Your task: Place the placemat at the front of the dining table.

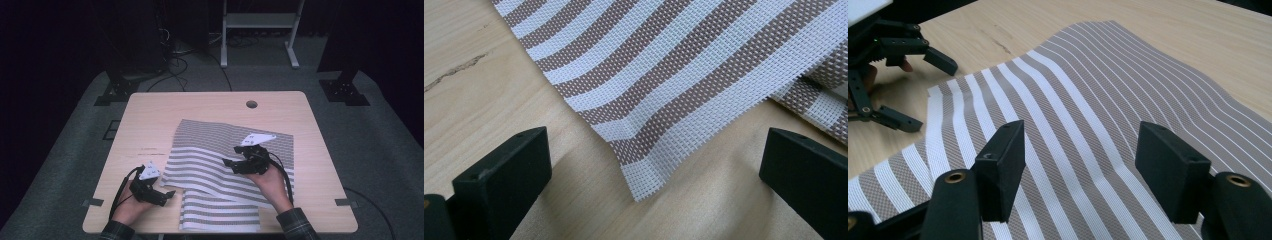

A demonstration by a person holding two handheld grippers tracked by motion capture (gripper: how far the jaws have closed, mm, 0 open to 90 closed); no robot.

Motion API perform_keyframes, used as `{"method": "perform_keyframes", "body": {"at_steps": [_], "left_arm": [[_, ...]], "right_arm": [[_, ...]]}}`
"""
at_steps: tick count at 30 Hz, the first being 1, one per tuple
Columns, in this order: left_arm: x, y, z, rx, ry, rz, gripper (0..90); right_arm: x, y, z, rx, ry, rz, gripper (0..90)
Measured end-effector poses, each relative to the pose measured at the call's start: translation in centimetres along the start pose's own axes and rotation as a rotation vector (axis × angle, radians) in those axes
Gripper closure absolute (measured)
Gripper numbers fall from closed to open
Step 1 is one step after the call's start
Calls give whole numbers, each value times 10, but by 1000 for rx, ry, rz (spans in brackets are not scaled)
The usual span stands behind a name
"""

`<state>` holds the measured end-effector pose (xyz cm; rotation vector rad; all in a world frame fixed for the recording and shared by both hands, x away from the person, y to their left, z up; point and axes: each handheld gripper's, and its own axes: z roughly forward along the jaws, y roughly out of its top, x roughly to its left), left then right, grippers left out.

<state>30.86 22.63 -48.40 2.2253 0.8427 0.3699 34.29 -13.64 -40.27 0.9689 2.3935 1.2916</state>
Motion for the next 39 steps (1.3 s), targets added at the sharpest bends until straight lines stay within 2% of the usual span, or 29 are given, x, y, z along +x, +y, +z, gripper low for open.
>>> {"method": "perform_keyframes", "body": {"at_steps": [4,13,21,33,39], "left_arm": [[0,0,0,0,2,-1,0],[0,0,0,2,2,1,0],[0,0,0,2,2,1,0],[0,0,0,2,2,1,0],[0,0,0,2,2,1,0]], "right_arm": [[-9,-10,-16,-8,-23,20,356],[-21,-26,-35,0,-56,29,354],[-26,-40,-48,10,-88,30,354],[-30,-67,-74,17,-146,59,356],[-31,-77,-81,28,-153,64,361]]}}
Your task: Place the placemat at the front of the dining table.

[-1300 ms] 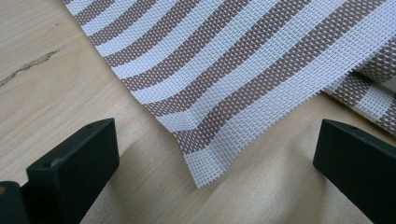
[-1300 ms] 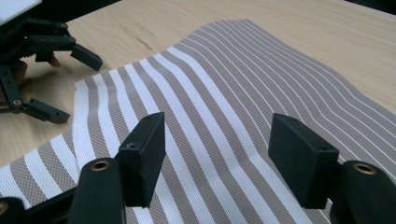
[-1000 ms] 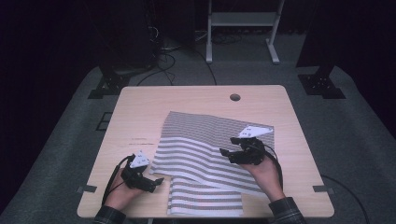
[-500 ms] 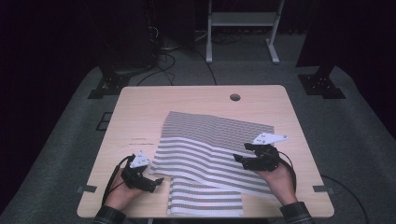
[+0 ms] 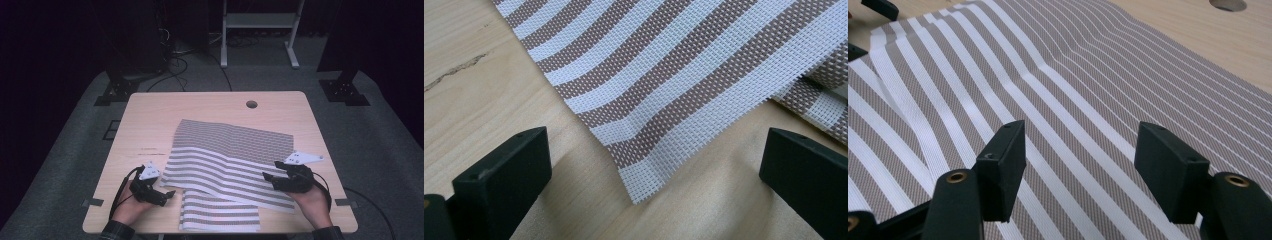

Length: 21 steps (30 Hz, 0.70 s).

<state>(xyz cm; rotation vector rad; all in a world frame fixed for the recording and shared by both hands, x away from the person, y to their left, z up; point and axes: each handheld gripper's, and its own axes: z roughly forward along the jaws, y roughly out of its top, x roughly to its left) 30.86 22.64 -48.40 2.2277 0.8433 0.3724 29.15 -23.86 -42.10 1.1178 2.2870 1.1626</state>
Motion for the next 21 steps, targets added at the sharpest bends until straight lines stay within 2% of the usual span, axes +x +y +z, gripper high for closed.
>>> {"method": "perform_keyframes", "body": {"at_steps": [21], "left_arm": [[0,0,0,-2,0,-1,0]], "right_arm": [[-4,-58,-26,116,-40,53,369]]}}
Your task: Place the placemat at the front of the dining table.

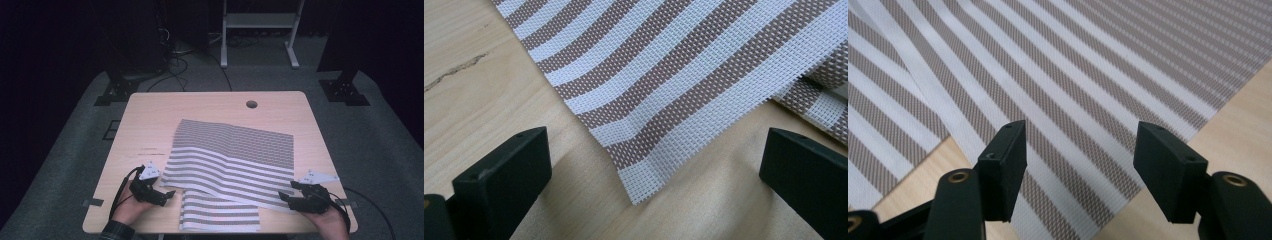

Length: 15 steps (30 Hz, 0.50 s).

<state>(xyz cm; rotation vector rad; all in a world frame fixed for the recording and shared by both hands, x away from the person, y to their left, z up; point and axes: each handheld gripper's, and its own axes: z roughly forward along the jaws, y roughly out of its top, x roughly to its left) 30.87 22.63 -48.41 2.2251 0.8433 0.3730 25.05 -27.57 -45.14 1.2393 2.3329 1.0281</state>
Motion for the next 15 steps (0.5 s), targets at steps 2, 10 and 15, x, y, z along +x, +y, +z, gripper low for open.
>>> {"method": "perform_keyframes", "body": {"at_steps": [2,10,15], "left_arm": [[0,0,0,0,0,0,0],[0,0,0,0,1,0,0],[0,0,0,0,1,0,0]], "right_arm": [[2,-7,1,19,0,-2,369],[11,-22,5,82,0,-18,363],[12,-24,7,91,-13,-35,366]]}}
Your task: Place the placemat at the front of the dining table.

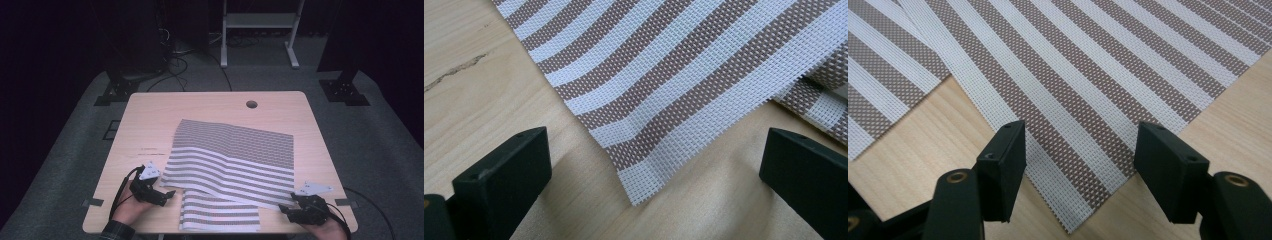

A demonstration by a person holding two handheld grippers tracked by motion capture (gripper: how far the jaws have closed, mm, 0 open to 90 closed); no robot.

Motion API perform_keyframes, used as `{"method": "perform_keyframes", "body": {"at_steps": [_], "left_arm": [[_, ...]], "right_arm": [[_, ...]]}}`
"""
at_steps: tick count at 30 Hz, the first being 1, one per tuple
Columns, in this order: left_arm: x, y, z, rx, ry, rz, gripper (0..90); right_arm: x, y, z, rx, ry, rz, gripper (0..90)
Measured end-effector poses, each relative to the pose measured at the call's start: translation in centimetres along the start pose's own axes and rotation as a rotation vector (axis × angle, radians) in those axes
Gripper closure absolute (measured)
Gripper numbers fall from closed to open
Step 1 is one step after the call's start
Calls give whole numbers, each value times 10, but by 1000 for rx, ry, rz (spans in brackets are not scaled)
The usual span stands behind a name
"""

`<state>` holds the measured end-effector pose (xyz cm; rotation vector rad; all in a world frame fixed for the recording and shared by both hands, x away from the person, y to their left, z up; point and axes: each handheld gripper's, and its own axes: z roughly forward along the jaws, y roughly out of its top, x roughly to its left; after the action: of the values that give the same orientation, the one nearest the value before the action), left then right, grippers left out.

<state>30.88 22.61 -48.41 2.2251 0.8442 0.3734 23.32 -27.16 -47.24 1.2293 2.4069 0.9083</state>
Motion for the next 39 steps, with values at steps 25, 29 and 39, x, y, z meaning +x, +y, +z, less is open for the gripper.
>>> {"method": "perform_keyframes", "body": {"at_steps": [25,29,39], "left_arm": [[6,4,-11,-88,-36,-84,90],[10,5,-12,-119,-36,-119,117],[14,14,-17,-169,-10,-103,137]], "right_arm": [[-15,2,-1,-13,-10,-1,835],[-16,2,-1,-13,-9,-1,835],[-16,2,0,-17,-6,-1,834]]}}
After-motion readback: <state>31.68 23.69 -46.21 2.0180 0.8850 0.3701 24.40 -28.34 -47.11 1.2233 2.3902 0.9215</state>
